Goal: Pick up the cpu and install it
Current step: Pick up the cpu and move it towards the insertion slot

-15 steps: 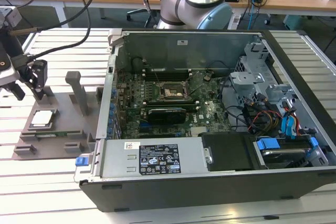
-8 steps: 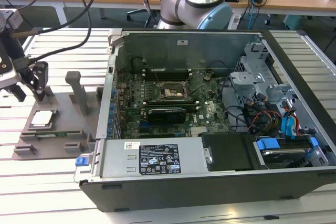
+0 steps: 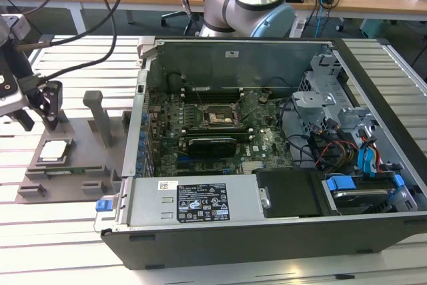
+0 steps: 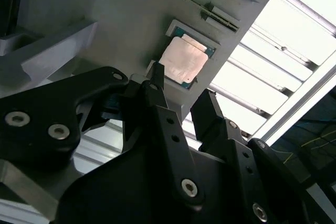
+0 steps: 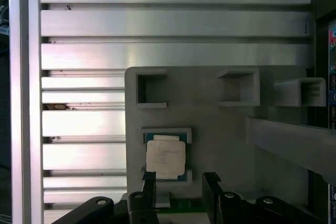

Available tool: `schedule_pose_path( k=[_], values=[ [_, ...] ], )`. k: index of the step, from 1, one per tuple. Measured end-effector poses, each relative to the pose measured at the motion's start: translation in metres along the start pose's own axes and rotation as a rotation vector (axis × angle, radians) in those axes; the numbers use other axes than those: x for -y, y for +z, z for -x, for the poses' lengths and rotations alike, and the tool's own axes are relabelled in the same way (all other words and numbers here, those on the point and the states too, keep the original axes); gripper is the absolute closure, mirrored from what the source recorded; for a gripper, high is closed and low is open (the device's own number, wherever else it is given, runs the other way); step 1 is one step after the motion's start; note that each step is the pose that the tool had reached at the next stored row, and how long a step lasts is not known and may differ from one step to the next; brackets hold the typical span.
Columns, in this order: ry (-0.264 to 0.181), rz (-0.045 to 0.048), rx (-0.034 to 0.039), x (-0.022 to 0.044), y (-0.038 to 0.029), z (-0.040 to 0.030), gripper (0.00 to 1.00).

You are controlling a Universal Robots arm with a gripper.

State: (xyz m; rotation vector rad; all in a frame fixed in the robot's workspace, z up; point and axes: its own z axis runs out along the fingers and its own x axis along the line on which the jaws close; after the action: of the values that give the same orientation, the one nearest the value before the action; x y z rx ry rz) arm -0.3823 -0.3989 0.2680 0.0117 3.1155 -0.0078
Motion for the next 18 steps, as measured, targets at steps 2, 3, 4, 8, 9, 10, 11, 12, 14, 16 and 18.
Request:
schedule_pose_path(
  k=[2, 3, 4, 8, 9, 10, 11, 12, 14, 16, 18],
  values=[
    [0.000, 0.0000, 0.0000, 0.0000, 0.0013, 0.0000, 0.52],
    [0.000, 0.0000, 0.0000, 0.0000, 0.0080, -0.0002, 0.52],
    [0.000, 0.0000, 0.0000, -0.0001, 0.0120, -0.0003, 0.52],
    [0.000, 0.0000, 0.0000, -0.0001, 0.0186, -0.0005, 0.52],
    [0.000, 0.0000, 0.0000, -0.0001, 0.0191, -0.0005, 0.52],
    [0.000, 0.0000, 0.0000, -0.0001, 0.0194, -0.0005, 0.52],
    [0.000, 0.0000, 0.0000, -0.0001, 0.0198, -0.0005, 0.52],
    [0.000, 0.0000, 0.0000, -0.0001, 0.0201, -0.0005, 0.52],
    [0.000, 0.0000, 0.0000, -0.0001, 0.0208, -0.0005, 0.52],
    [0.000, 0.0000, 0.0000, -0.0001, 0.0213, -0.0006, 0.52],
    [0.000, 0.0000, 0.0000, -0.0001, 0.0217, -0.0006, 0.52]
  ],
)
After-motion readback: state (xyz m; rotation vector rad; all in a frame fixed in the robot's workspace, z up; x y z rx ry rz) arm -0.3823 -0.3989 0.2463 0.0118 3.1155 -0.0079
